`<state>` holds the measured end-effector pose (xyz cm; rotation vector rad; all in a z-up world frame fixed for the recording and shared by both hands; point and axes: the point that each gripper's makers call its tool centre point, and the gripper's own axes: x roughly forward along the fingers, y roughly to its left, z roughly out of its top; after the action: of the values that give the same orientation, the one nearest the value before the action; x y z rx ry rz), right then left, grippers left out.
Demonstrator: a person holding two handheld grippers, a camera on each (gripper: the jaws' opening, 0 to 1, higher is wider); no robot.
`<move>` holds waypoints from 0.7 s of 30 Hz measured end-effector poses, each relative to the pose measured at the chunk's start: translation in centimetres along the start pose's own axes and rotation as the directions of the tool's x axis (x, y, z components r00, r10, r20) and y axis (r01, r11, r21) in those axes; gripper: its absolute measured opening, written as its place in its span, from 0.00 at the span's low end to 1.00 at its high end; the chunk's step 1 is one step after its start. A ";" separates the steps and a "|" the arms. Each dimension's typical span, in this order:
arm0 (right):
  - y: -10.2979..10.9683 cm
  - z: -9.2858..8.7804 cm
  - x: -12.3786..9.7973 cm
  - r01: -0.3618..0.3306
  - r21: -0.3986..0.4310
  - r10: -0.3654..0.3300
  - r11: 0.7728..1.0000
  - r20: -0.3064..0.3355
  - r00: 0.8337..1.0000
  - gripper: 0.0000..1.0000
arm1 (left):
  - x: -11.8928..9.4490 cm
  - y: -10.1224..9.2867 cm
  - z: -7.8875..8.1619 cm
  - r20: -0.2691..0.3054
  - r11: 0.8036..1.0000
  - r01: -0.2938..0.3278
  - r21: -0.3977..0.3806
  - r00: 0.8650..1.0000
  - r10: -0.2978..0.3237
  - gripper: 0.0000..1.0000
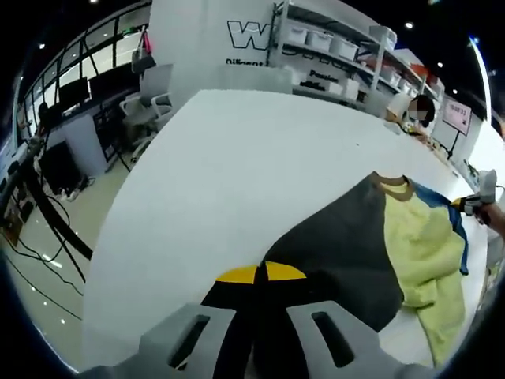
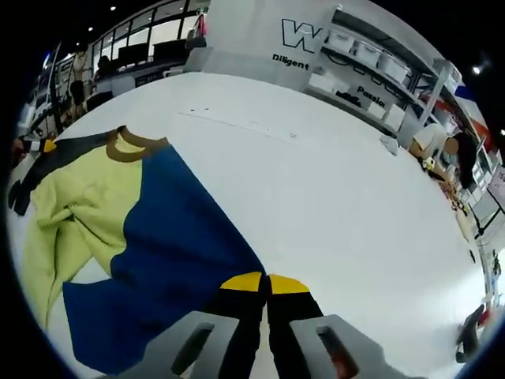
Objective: Fold the garment on the visible template until the final outline fits inside the template.
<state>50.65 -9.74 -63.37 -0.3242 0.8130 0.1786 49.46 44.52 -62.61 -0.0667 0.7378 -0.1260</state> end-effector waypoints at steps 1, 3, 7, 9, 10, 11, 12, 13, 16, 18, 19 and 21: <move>0.0 0.0 0.0 -0.003 0.004 0.003 1.000 0.002 1.000 0.00 | 0.0 0.0 0.0 -0.001 1.000 0.001 0.000 1.000 -0.001 0.00; 0.0 -0.4 0.0 -0.014 0.049 0.013 0.999 0.011 1.000 0.00 | -0.1 0.2 0.1 0.010 1.000 -0.001 -0.020 1.000 0.001 0.00; -0.4 -0.3 -0.3 -0.001 0.066 -0.001 0.998 0.033 0.999 0.00 | 0.0 0.0 0.2 0.011 1.000 -0.003 0.027 1.000 0.003 0.00; -0.3 0.7 -0.7 -0.016 0.109 0.006 0.994 0.092 0.996 0.00 | -0.2 -0.6 1.1 0.059 0.997 0.023 0.074 0.998 -0.027 0.00; 0.1 1.3 -1.1 -0.040 0.110 0.025 0.993 0.136 0.990 0.00 | -0.5 -1.0 2.2 0.126 0.995 0.034 0.097 0.991 -0.046 0.00; 0.0 1.1 -1.4 -0.031 0.094 0.019 0.995 0.126 0.992 0.01 | -0.7 -1.0 2.1 0.118 0.994 0.025 0.107 0.992 -0.038 0.00; -0.1 1.2 -1.6 -0.018 0.097 0.005 0.995 0.131 0.991 0.06 | -0.9 -1.0 1.9 0.102 0.994 0.023 0.109 0.994 -0.034 0.03; -0.2 1.3 -1.9 0.000 0.096 -0.013 0.995 0.143 0.990 0.10 | -1.0 -1.2 2.0 0.106 0.993 0.025 0.113 0.994 -0.037 0.06; -1.0 1.1 -2.7 0.051 0.157 -0.073 0.986 0.140 0.987 0.22 | -1.4 -1.3 2.1 0.112 0.993 0.021 0.117 0.993 -0.034 0.15; -0.9 1.3 -3.2 0.038 0.172 -0.065 0.984 0.151 0.986 0.25 | -1.7 -1.2 2.2 0.113 0.993 0.019 0.114 0.993 -0.032 0.18; -0.5 1.6 -3.6 0.019 0.174 -0.049 0.985 0.170 0.984 0.23 | -2.1 -1.4 2.3 0.123 0.993 0.028 0.110 0.992 -0.042 0.18; 0.1 2.0 -4.0 0.002 0.148 -0.031 0.989 0.190 0.981 0.25 | -2.6 -1.9 2.3 0.134 0.993 0.044 0.108 0.989 -0.058 0.16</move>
<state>49.27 -9.07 -59.11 -0.1708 0.6281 0.1307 48.95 43.05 -59.02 0.0060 0.5914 -0.2068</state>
